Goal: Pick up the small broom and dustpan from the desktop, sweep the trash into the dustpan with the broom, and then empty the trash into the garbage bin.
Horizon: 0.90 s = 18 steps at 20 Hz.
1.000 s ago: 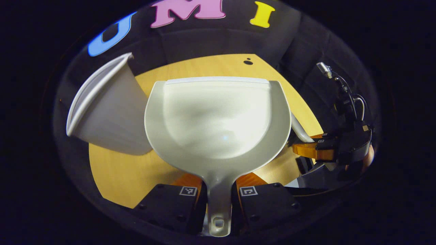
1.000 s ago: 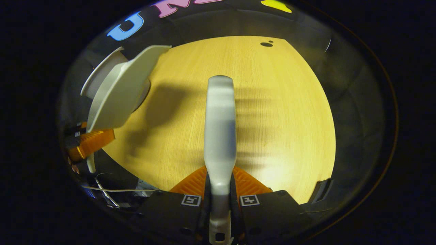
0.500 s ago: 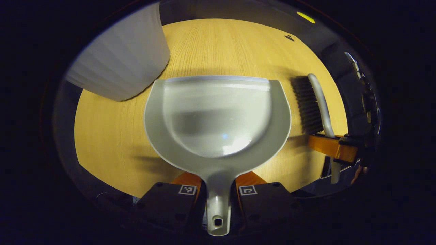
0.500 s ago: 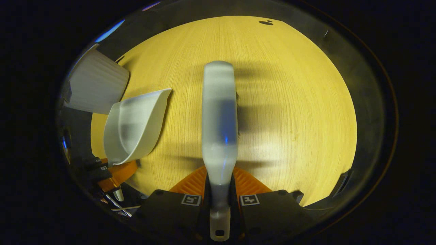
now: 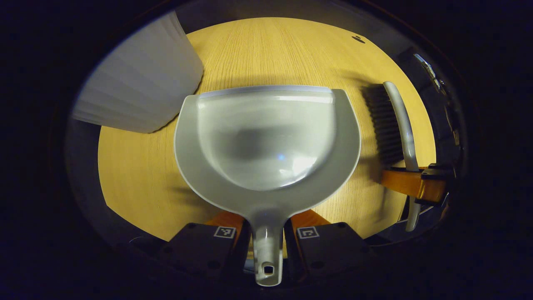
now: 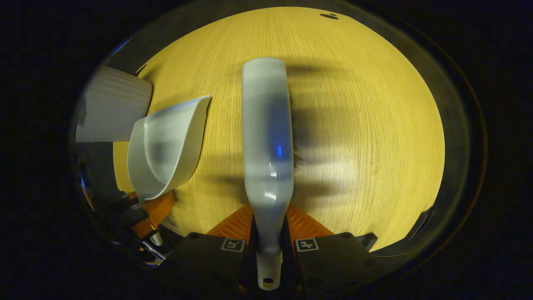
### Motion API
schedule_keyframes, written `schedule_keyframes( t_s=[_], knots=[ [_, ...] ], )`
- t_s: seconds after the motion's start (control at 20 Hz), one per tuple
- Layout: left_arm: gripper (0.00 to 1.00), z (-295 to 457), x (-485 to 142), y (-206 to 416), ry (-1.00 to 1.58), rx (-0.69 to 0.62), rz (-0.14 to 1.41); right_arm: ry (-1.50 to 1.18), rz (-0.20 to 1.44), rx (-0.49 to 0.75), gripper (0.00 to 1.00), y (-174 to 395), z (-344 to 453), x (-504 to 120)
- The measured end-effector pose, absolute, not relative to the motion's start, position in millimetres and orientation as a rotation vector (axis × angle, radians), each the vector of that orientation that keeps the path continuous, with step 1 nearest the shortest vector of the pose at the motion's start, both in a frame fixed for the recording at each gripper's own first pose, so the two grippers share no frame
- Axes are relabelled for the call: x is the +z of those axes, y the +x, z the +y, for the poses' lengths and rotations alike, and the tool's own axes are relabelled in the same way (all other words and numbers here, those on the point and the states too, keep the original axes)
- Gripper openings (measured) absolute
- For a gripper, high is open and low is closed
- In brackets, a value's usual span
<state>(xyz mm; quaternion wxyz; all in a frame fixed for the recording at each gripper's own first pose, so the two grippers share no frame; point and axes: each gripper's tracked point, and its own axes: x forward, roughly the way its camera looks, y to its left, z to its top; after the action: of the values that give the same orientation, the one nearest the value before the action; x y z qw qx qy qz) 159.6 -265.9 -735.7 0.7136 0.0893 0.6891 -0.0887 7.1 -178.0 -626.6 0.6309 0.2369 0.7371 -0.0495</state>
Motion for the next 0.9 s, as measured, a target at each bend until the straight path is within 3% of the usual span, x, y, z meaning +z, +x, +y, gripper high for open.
schedule_keyframes(
  t_s=[0.05, 0.1, 0.15, 0.2, 0.25, 0.3, 0.45, 0.5, 0.7, 0.8, 0.9],
  knots=[
    [0.44, -267, -734, 160, 0.191, -0.198, 1.52, 0.549, 1.685, -0.098, 0.3, 9, -179, -624],
    [0.62, -270, -728, 159, 0.183, -0.21, 1.508, 0.556, 1.683, -0.093, 0.31, 9, -180, -621],
    [0.68, -271, -724, 160, 0.182, -0.217, 1.488, 0.574, 1.669, -0.096, 0.3, 11, -179, -617],
    [0.78, -269, -720, 157, 0.185, -0.216, 1.475, 0.599, 1.652, -0.1, 0.4, 15, -179, -610],
    [0.78, -268, -715, 155, 0.188, -0.215, 1.468, 0.621, 1.631, -0.104, 0.62, 17, -176, -608],
    [0.79, -270, -708, 153, 0.178, -0.218, 1.457, 0.638, 1.609, -0.108, 0.65, 21, -177, -604],
    [0.79, -276, -674, 145, 0.112, -0.271, 1.411, 0.672, 1.516, -0.126, 0.96, 33, -184, -580],
    [0.79, -275, -662, 145, 0.101, -0.282, 1.383, 0.674, 1.48, -0.136, 1.0, 36, -189, -570],
    [0.79, -274, -602, 143, 0.038, -0.292, 1.255, 0.606, 1.28, -0.183, 1.0, 53, -215, -512],
    [0.79, -277, -564, 150, -0.023, -0.293, 1.135, 0.52, 1.125, -0.187, 0.95, 70, -229, -469],
    [0.79, -282, -522, 160, -0.074, -0.303, 0.988, 0.475, 0.995, -0.239, 0.99, 79, -241, -425]
  ],
)
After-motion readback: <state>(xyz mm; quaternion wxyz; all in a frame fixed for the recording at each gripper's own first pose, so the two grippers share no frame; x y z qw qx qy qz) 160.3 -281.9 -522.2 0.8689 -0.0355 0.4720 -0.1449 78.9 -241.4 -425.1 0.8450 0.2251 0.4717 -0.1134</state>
